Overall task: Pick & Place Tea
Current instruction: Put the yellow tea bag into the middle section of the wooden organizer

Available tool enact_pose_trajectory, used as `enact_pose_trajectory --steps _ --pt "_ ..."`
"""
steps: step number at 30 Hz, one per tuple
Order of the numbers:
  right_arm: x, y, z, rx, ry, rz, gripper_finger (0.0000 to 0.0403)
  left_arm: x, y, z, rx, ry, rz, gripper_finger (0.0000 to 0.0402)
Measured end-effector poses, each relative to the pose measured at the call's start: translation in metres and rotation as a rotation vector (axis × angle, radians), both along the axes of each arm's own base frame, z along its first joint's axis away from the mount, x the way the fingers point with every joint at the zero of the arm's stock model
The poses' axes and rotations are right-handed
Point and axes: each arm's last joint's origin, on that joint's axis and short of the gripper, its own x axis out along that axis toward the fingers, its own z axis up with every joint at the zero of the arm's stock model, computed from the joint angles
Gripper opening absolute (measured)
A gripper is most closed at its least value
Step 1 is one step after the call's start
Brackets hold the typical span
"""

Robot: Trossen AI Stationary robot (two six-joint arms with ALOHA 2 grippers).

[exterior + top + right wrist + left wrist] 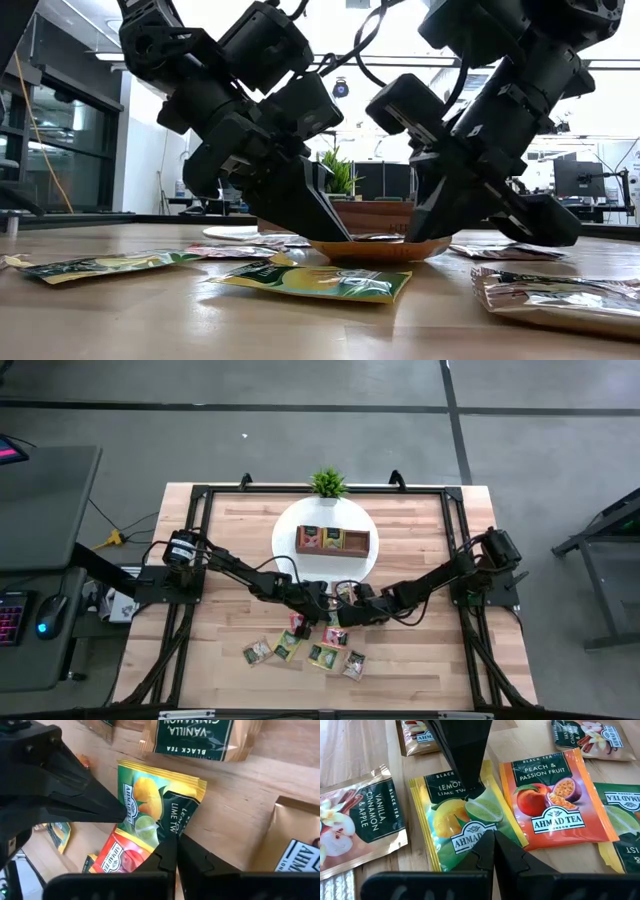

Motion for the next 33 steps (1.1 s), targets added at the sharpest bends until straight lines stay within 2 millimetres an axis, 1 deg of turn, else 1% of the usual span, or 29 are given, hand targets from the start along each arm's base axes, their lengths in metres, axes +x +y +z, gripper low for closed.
enact_pose_trajectory --steps 3,6,9,15,18,21,24,27,30,33 --pt "0.0 0.0 0.0 -0.005 0.002 0.007 0.0002 0.0 0.001 0.0 -0.019 0.003 -0.016 0.0007" --pt "0.0 0.0 0.0 -0.017 0.003 0.018 0.0002 -0.001 0.004 0.009 -0.07 0.009 -0.055 0.0015" --pt "-0.001 0.0 -0.001 -0.032 0.007 0.031 0.0001 -0.004 0.013 0.013 -0.107 0.042 -0.07 0.0018" --pt "-0.001 -0.002 -0.001 -0.064 0.013 0.038 0.0001 -0.019 0.041 0.044 -0.055 0.093 -0.035 0.0019" --pt "-0.001 -0.003 0.001 -0.098 -0.008 0.058 0.0001 -0.028 0.057 0.068 -0.017 0.077 -0.013 0.0019" --pt "-0.001 -0.008 0.007 -0.142 -0.024 0.07 0.0 -0.038 0.069 0.094 0.029 0.024 -0.003 0.0019" --pt "-0.002 -0.018 0.024 -0.195 -0.063 0.097 0.0 -0.051 0.081 0.119 0.073 -0.029 0.012 0.0019" --pt "-0.006 -0.028 0.046 -0.257 -0.106 0.158 0.0 -0.063 0.089 0.14 0.119 -0.072 0.031 0.0019" --pt "-0.014 -0.046 0.073 -0.332 -0.15 0.2 0.0 -0.075 0.098 0.15 0.158 -0.072 0.071 0.0019" --pt "-0.027 -0.068 0.102 -0.435 -0.192 0.234 0.0 -0.085 0.107 0.153 0.172 -0.076 0.116 0.0019"
